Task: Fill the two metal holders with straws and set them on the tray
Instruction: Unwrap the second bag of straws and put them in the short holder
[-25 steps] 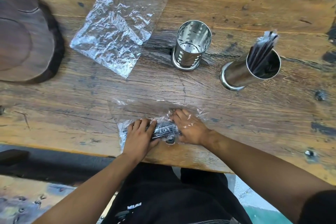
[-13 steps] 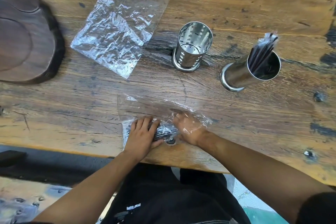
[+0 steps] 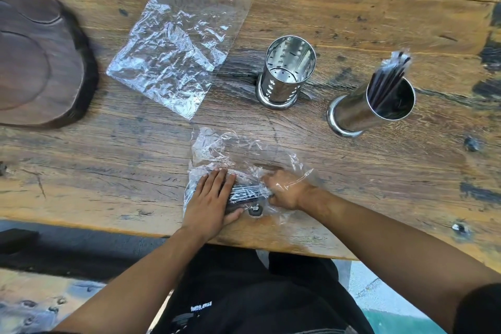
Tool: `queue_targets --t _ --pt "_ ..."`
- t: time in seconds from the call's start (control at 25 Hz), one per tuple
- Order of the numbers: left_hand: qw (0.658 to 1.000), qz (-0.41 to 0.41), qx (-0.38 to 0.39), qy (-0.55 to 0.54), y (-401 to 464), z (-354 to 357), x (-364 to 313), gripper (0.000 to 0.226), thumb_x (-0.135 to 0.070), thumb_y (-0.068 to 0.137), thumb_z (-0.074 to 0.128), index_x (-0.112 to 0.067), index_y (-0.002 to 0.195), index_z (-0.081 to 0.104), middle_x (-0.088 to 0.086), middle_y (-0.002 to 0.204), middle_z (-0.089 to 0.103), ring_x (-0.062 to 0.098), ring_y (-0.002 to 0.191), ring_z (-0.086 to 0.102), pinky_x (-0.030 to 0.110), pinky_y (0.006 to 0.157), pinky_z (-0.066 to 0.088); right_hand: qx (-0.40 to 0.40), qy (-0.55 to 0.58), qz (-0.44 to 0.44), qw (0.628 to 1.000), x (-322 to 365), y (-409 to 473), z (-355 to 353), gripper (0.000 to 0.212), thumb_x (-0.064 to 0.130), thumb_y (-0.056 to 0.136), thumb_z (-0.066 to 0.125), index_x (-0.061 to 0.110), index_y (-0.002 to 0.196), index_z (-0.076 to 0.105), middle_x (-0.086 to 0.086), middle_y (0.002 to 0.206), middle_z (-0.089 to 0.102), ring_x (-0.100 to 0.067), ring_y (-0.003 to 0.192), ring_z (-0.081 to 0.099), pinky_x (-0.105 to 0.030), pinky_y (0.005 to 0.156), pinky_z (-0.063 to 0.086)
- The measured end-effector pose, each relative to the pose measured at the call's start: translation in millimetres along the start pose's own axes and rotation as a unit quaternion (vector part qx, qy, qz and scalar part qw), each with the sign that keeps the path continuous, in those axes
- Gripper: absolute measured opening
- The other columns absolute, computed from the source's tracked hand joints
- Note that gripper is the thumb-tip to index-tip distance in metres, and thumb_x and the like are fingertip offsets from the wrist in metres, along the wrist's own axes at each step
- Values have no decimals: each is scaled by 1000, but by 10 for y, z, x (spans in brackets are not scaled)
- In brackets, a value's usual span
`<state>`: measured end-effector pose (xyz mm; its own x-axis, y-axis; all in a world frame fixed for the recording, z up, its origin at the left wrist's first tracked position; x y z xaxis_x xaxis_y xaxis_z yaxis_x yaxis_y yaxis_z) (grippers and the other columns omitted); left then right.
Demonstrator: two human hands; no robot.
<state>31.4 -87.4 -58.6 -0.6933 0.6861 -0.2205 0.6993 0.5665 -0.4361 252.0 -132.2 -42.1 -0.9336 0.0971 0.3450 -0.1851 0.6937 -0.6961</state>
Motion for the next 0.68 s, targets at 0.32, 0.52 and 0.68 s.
queue_targets --t 0.32,0.52,0.68 --pt "998 -65 5 13 -27 -42 331 105 -83 81 37 -18 160 15 11 167 17 28 156 11 45 127 7 7 68 51 996 -456 -292 -22 38 32 93 69 15 125 57 -6 122 64 -24 110 63 -34 95 51" --pt "997 -77 7 17 -58 -73 399 108 -79 79 49 -12 159 19 18 165 22 34 154 16 49 126 12 -47 46 107 992 -676 -577 -20 23 34 89 70 27 105 56 -3 104 71 -23 95 68 -27 73 46" --pt "994 -104 15 30 -28 -119 226 111 -74 72 52 -17 160 15 21 162 27 40 151 20 55 124 16 -90 19 137 986 -603 -576 50 50 42 84 72 27 127 52 -3 110 69 -27 102 67 -33 83 48"
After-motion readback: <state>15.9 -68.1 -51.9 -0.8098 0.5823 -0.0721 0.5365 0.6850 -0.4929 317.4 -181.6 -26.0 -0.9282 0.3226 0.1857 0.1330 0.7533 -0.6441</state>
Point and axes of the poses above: each hand's wrist, its own y-axis towards the middle knuckle, its own z-axis out of the palm, x = y × z, the point moved 2 cm from there along y, towards the middle knuckle
